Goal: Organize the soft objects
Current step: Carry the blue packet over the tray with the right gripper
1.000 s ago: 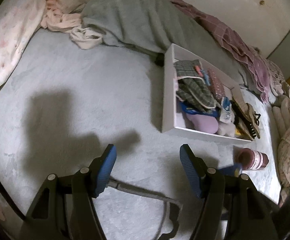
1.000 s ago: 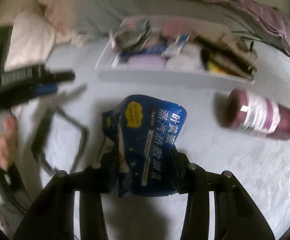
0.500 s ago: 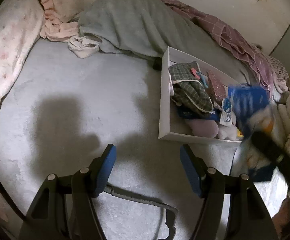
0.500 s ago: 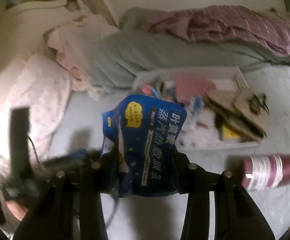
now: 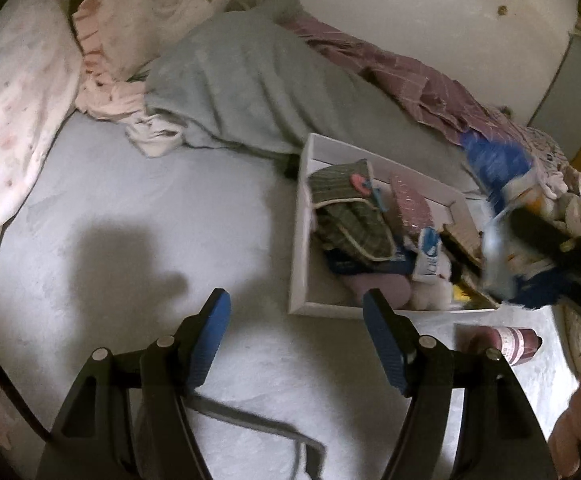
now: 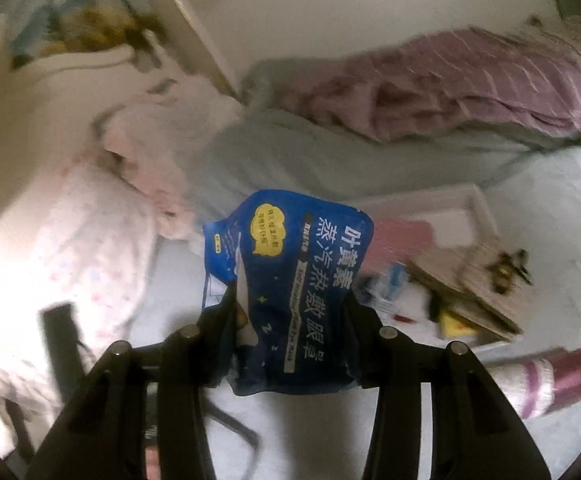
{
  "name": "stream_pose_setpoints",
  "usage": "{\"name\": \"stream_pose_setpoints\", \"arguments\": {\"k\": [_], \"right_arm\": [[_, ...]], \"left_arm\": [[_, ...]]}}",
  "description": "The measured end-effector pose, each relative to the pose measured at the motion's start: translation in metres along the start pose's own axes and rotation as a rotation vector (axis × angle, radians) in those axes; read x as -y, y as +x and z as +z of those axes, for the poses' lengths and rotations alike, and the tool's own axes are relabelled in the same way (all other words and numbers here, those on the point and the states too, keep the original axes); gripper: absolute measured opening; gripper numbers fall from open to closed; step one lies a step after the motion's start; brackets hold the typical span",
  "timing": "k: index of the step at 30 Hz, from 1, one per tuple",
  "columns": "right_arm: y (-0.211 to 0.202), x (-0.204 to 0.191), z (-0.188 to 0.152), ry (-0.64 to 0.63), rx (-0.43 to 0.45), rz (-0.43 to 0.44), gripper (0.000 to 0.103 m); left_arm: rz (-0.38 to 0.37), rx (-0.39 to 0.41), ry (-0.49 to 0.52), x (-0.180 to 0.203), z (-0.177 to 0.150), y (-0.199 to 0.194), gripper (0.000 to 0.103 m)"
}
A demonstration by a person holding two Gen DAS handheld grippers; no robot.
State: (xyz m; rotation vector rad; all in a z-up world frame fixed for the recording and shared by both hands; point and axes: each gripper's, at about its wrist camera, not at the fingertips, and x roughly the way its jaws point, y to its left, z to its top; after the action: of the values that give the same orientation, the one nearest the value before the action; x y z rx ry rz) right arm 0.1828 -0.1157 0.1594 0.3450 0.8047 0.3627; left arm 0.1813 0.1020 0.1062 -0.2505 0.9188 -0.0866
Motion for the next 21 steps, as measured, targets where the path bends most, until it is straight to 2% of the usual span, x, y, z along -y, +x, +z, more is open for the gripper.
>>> {"name": "stream_pose_setpoints", "arguments": {"k": [5, 9, 12, 16, 21], "right_arm": [[0.012, 0.036, 0.006, 0.083, -0.082, -0.032, 0.048], [0.023, 0.054, 0.007, 0.072, -0.150, -0.121, 0.048], [0.026, 0.061, 0.007, 0.042, -0.180, -0.137, 0.049], [0.028, 0.068, 0.008, 0.028, -0.164, -0.148, 0.050], [0.041, 0.077, 0.008, 0.056, -0.155, -0.104, 0.051]], "left_arm": [[0.013, -0.001, 0.059, 0.023, 0.000, 0.010, 0.069], [0.011, 0.001, 0.124, 0.045, -0.002, 0.020, 0.069], [-0.001, 0.008, 0.161, 0.058, -0.004, 0.025, 0.069], [-0.003, 0.039, 0.173, 0.069, -0.005, 0.030, 0.069], [0.046, 0.131, 0.187, 0.074, -0.007, 0.035, 0.069]]}}
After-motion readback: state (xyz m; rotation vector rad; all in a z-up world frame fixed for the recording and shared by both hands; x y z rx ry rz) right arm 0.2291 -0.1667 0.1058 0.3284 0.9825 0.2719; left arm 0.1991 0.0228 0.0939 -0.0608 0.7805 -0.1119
